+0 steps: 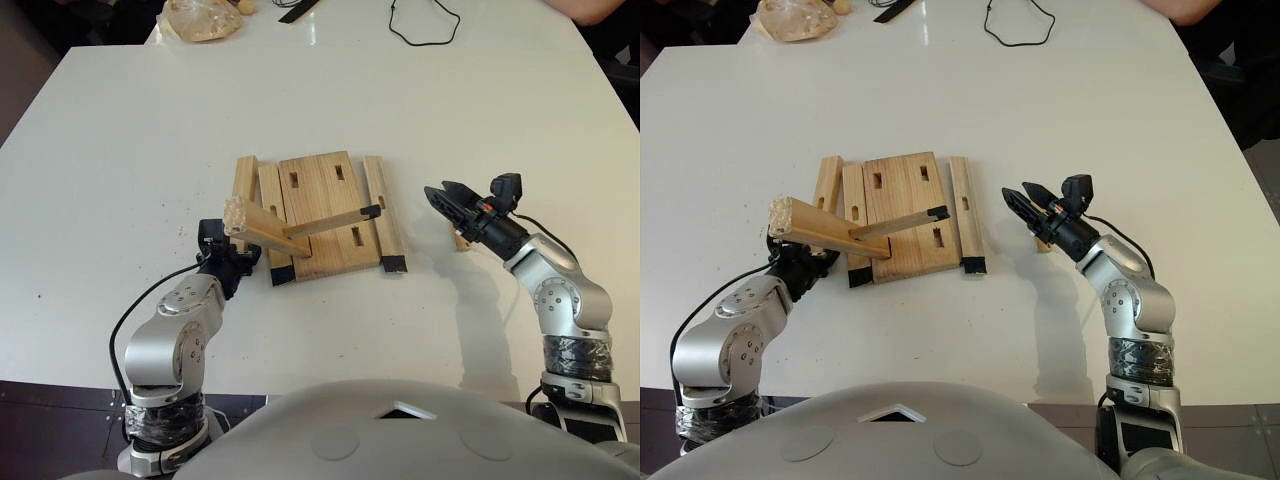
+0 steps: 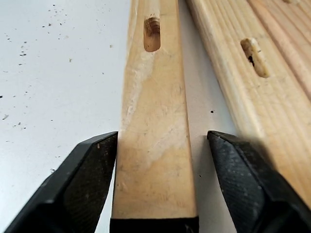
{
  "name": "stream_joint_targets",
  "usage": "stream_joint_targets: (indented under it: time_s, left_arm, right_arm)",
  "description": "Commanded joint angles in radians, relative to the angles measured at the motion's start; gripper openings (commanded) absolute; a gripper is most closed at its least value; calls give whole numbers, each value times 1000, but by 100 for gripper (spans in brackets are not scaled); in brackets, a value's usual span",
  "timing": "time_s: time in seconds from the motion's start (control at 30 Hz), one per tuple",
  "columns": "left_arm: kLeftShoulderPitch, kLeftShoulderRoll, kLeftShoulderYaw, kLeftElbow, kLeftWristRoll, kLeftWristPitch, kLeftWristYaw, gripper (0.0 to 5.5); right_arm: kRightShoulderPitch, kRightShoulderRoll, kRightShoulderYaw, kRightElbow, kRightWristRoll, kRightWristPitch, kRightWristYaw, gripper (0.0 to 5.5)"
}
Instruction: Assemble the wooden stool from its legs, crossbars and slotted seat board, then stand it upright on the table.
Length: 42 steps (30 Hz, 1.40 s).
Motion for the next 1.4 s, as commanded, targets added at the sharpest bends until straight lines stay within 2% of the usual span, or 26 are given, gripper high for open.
stream_joint_targets:
  time_s: [0.03, 0.17, 0.43, 0.6, 0.7, 0.8, 0.83, 0.9, 1.0, 1.13, 1.3, 1.4]
  left_arm:
    - [-35, 63, 29, 30, -8, 73, -43, 331]
    - [-22, 62, 20, 38, -4, 104, -51, 331]
    - [-57, 53, 2, 114, 7, 111, -54, 211]
    - [-42, 55, 28, 151, 45, 53, -35, 201]
    - [-239, 43, 143, 274, 42, -81, 6, 201]
    - [-649, 64, 354, 534, -119, -256, -16, 201]
    - [-785, 76, 421, 593, -228, -268, -76, 201]
    - [-940, 113, 470, 614, -415, -257, -251, 201]
    - [-938, 213, 412, 515, -593, -224, -597, 201]
    - [-828, 346, 344, 470, -651, -246, -936, 201]
    - [-805, 447, 266, 501, -599, -331, -1159, 201]
    - [-794, 467, 206, 494, -585, -368, -1257, 201]
  right_arm:
    - [9, 11, -4, -18, 0, -9, -15, 295]
    - [13, 28, 2, -18, -6, -18, -26, 295]
    - [-19, 68, -14, 14, -27, -56, -97, 295]
    - [-103, 64, -73, 57, -20, -85, -144, 295]
    - [-191, 65, -76, 53, -49, -121, -177, 295]
    - [-382, 75, -37, 92, -53, -118, -180, 295]
    - [-455, 73, -7, 104, -54, -95, -164, 295]
    - [-558, 70, 33, 95, -17, -46, -106, 295]
    - [-650, 67, 30, -14, 187, 68, 8, 295]
    - [-680, 40, -19, -130, 424, 177, 58, 295]
    - [-680, 23, -22, -178, 553, 246, 50, 359]
    - [-690, 25, 1, -169, 582, 276, 42, 362]
